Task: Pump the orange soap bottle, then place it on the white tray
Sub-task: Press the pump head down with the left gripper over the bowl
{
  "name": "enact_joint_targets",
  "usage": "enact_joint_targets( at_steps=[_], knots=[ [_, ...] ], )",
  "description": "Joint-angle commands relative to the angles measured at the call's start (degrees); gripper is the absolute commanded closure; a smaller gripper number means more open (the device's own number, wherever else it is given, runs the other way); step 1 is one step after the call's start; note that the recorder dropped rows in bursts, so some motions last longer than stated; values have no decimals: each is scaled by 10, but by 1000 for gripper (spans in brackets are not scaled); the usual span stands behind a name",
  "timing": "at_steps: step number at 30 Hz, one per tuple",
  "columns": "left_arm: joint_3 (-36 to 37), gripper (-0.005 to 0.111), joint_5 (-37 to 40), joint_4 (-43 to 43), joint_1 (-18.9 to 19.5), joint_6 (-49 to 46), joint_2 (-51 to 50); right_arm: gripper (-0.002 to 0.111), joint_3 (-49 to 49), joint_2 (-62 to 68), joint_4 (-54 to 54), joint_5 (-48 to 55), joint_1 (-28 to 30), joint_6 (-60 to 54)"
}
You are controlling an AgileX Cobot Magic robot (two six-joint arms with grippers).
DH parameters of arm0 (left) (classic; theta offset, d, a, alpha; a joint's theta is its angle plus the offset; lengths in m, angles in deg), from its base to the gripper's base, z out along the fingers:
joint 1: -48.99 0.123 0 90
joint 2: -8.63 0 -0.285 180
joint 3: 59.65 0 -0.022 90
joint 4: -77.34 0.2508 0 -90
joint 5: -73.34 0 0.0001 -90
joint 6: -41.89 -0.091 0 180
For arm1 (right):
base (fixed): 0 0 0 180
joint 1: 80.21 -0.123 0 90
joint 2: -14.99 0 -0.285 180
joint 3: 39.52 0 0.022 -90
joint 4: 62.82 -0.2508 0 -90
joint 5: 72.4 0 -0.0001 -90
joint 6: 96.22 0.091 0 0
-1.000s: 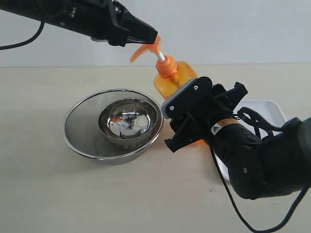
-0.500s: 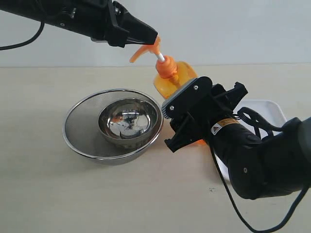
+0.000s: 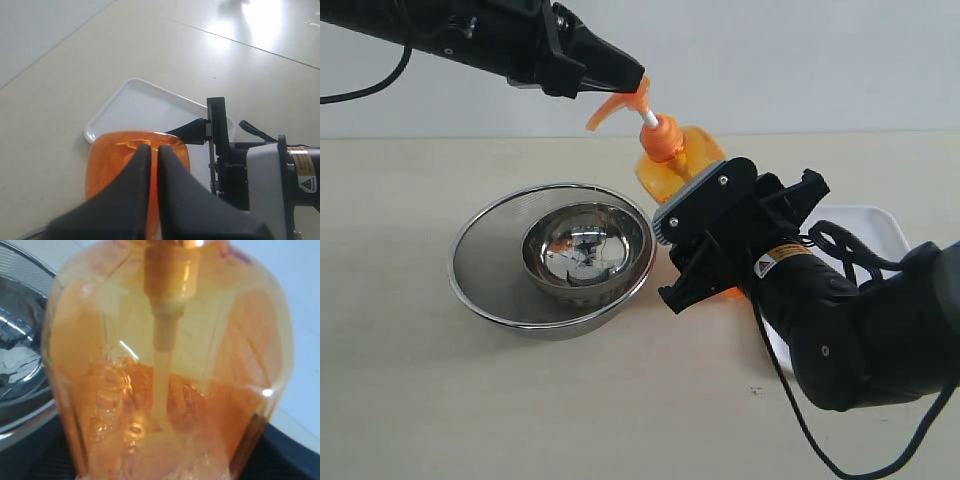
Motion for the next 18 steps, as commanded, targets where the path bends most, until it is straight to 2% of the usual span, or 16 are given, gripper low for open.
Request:
enact_joint_targets(
  at_steps=[1, 18],
  knots=[
    [9, 102, 16, 41, -3, 2, -19, 104, 3, -2, 37, -10, -1, 7],
    [9, 102, 19, 43, -3, 6, -19, 104, 3, -2, 42, -11, -1, 10]
  ],
)
